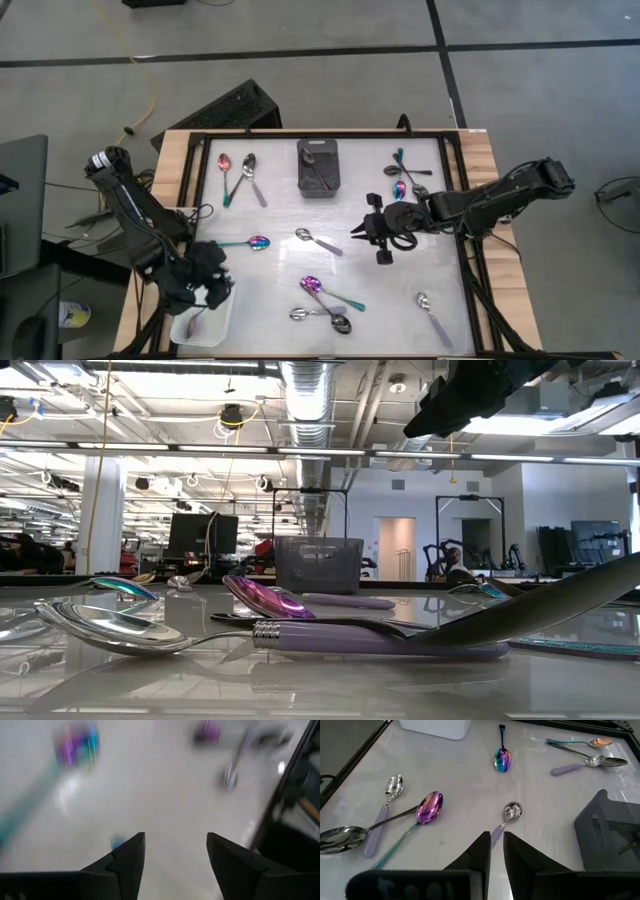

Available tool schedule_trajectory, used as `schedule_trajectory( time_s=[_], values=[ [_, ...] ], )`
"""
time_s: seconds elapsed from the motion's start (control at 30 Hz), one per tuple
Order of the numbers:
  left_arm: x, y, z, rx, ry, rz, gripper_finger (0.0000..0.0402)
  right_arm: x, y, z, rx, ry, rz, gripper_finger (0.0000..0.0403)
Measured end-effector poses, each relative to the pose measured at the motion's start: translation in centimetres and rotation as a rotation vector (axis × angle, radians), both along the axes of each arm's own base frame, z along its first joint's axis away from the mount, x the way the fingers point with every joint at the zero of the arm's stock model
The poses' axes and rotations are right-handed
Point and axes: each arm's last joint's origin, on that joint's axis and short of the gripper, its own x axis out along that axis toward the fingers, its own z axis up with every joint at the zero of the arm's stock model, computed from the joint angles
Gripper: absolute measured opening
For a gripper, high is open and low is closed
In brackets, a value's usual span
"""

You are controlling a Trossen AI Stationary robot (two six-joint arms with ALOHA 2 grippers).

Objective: Sort silverware by color (type)
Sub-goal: Put the purple spoon into the transparent bin

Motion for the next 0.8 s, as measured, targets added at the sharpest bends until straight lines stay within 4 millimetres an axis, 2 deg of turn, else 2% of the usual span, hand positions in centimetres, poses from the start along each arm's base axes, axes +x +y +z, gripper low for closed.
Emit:
schedule_trajectory(
  time_s=[0.17, 0.3, 0.4, 0.53, 0.67, 0.8],
  values=[
    [0.8, 1.5, -0.7, 0.409, -0.253, 0.090, 0.0197, 0.1, -0.6, 0.0, -0.044, -0.004, 0.007, 0.0077],
    [2.2, 3.7, -1.6, 0.578, -0.273, 0.223, 0.0197, 0.2, -1.3, 0.0, -0.098, -0.005, 0.017, 0.0077],
    [3.6, 5.7, -2.9, 0.598, -0.179, 0.255, 0.0197, 0.3, -2.0, 0.0, -0.126, -0.005, 0.008, 0.0077],
    [6.2, 7.9, -4.1, 0.543, -0.092, 0.130, 0.0197, 0.4, -3.1, 0.0, -0.136, 0.000, -0.025, 0.0077],
    [8.7, 9.4, -3.6, 0.527, -0.201, -0.057, 0.0197, 0.5, -4.0, 0.0, -0.134, 0.005, -0.057, 0.0077],
    [9.9, 10.7, -2.8, 0.549, -0.308, -0.159, 0.0197, 0.5, -4.5, 0.0, -0.094, 0.005, -0.104, 0.0077]
  ],
)
